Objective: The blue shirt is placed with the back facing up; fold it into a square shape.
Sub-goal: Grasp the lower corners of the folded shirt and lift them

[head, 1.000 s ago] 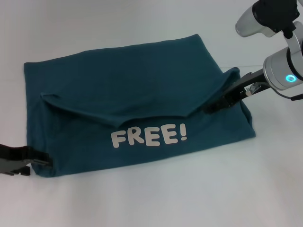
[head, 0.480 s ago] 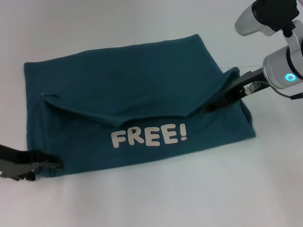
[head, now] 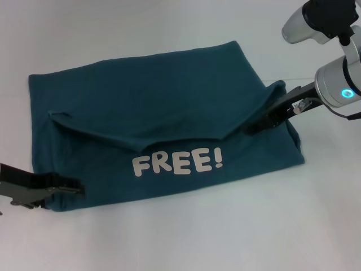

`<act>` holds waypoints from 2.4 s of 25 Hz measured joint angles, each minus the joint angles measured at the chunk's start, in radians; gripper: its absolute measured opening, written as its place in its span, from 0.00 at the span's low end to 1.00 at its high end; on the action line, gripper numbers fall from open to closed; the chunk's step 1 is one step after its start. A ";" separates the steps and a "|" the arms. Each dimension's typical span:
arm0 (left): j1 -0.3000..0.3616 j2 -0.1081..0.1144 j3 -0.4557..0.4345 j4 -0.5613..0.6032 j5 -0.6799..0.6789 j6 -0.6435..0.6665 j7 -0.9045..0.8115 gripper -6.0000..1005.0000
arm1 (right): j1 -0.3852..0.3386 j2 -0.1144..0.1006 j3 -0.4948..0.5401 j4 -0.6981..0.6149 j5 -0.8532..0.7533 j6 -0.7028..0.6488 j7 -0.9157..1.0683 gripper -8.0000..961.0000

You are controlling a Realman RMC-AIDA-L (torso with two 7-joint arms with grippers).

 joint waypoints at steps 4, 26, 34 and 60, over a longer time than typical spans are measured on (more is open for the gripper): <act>-0.004 -0.002 0.001 -0.013 0.004 -0.015 0.001 0.91 | -0.001 0.000 0.000 0.000 0.000 0.000 0.000 0.95; 0.007 -0.004 0.026 -0.030 0.017 -0.060 0.051 0.66 | -0.008 0.000 0.002 -0.008 0.002 0.006 0.000 0.95; 0.007 -0.003 0.025 -0.030 0.010 -0.052 0.066 0.19 | -0.017 0.002 0.002 -0.012 0.006 0.002 0.000 0.95; 0.010 0.008 0.003 -0.008 -0.001 0.002 0.150 0.06 | -0.066 -0.011 0.103 -0.018 -0.237 -0.057 0.232 0.95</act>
